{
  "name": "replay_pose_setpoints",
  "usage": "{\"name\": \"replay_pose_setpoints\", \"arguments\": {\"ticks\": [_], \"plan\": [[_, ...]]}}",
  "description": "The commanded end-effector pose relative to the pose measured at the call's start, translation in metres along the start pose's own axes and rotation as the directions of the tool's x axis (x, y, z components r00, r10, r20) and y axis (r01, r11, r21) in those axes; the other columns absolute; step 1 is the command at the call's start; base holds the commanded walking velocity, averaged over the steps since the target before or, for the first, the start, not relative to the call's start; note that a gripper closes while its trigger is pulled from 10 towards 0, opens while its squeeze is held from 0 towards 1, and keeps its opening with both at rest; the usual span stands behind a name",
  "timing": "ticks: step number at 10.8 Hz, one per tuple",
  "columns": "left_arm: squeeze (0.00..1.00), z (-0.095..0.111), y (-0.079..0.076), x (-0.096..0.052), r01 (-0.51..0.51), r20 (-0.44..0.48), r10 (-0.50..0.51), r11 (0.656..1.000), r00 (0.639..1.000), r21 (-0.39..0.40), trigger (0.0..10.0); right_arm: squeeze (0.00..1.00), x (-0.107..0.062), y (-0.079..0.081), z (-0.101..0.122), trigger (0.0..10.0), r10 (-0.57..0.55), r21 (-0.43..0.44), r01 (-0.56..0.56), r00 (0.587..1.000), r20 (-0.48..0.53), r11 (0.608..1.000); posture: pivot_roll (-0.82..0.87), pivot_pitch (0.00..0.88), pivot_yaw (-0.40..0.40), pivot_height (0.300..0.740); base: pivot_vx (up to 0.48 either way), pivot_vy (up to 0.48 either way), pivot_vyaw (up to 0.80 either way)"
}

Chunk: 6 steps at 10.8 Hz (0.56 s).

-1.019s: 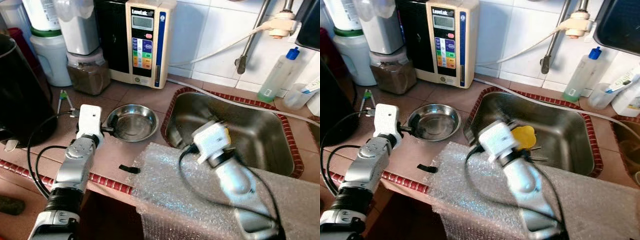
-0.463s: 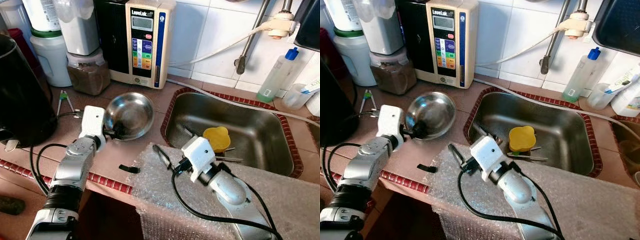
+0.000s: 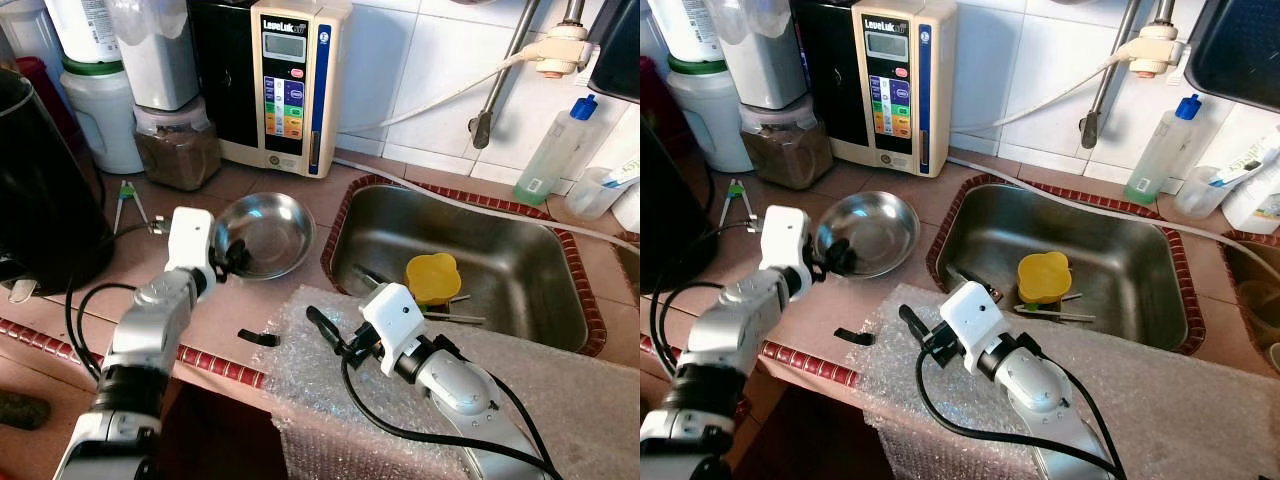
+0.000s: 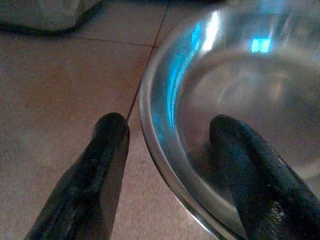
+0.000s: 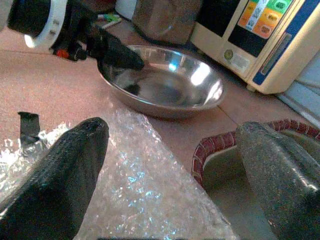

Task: Kitchen organization

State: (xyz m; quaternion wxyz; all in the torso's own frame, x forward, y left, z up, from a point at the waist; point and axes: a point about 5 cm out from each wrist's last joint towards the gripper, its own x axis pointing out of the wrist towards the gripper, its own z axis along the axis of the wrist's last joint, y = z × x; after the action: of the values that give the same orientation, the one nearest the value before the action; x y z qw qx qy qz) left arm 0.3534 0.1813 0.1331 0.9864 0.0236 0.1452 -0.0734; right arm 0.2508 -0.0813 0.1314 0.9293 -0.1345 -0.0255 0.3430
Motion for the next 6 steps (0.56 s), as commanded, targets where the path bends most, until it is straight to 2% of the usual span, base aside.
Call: {"name": "replay_pose_setpoints", "arguments": {"ticks": [1, 6], "plan": [[0.0, 0.0046, -0.0001, 0.0002, -0.006, -0.002, 0.006, 1.0, 1.0, -0.015, 0.0, 0.83, 0.0004, -0.0011, 0.0049, 10.0, -0.002, -0.014, 0.002, 1.0, 0.008, 1.0, 0.15, 0.0, -0.031, 0.74, 0.0, 0.0, 0.0], [0.0, 0.0028, 0.0058, 0.0008, -0.027, -0.087, 0.024, 0.999, 0.996, -0.036, 0.0, 0.84, 0.0007, -0.0047, 0.0026, 10.0, -0.009, -0.041, 0.008, 1.0, -0.008, 0.999, 0.15, 0.0, -0.032, 0.74, 0.0, 0.0, 0.0]]}}
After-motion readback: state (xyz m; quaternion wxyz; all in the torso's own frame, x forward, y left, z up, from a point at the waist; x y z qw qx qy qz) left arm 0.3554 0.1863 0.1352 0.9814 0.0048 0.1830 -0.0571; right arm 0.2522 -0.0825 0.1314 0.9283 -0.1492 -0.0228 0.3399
